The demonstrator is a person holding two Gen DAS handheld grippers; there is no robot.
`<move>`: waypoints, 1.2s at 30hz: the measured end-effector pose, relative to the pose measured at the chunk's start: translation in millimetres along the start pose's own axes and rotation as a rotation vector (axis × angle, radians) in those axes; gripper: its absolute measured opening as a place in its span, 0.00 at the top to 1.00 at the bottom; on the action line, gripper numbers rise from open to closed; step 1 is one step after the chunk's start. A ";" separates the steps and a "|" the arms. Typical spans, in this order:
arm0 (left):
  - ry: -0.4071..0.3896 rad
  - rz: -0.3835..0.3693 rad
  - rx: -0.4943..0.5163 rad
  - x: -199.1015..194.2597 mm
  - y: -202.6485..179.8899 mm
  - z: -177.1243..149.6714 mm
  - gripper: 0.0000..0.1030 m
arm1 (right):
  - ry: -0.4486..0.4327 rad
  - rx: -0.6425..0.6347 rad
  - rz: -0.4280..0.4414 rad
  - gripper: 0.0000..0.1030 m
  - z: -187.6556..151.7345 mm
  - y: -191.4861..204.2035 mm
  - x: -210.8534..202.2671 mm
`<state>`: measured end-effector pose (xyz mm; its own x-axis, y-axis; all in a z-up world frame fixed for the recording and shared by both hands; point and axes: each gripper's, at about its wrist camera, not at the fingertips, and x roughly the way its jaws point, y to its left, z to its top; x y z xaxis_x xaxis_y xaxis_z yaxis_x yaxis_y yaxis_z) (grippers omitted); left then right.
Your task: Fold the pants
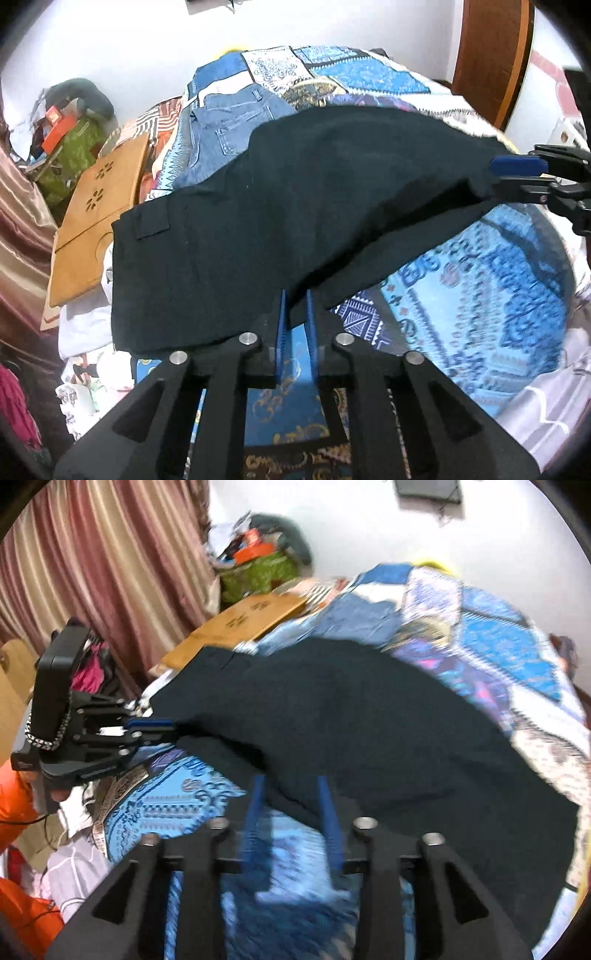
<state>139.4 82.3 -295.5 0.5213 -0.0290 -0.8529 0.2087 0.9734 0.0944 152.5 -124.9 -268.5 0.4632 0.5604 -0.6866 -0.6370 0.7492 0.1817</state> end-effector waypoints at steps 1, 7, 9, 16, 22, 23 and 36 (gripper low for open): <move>-0.006 -0.002 -0.014 -4.5 2.5 3.5 0.87 | -0.026 0.012 -0.027 0.58 -1.6 -9.4 -12.1; -0.061 -0.045 -0.131 -23.9 18.3 43.9 0.58 | -0.109 0.157 -0.184 0.58 -15.9 -80.5 -63.3; -0.084 -0.039 -0.158 -22.6 18.1 60.0 0.39 | -0.114 0.218 -0.266 0.58 -26.1 -113.1 -74.5; 0.009 -0.072 -0.174 28.6 -6.3 92.3 0.36 | -0.071 0.393 -0.420 0.58 -65.6 -200.4 -80.0; 0.073 -0.035 -0.136 63.9 -28.3 79.6 0.30 | -0.027 0.430 -0.416 0.58 -74.6 -231.4 -61.8; 0.075 -0.030 -0.135 63.8 -27.0 78.5 0.27 | -0.026 0.429 -0.415 0.58 -73.2 -235.7 -57.2; 0.086 -0.033 -0.221 71.6 -17.4 75.6 0.15 | -0.015 0.425 -0.409 0.73 -71.0 -259.7 -27.6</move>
<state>235.7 46.2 -319.4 0.4428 -0.0515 -0.8951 0.0334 0.9986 -0.0409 261.4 -360.0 -346.7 0.6299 0.1987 -0.7508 -0.1033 0.9796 0.1725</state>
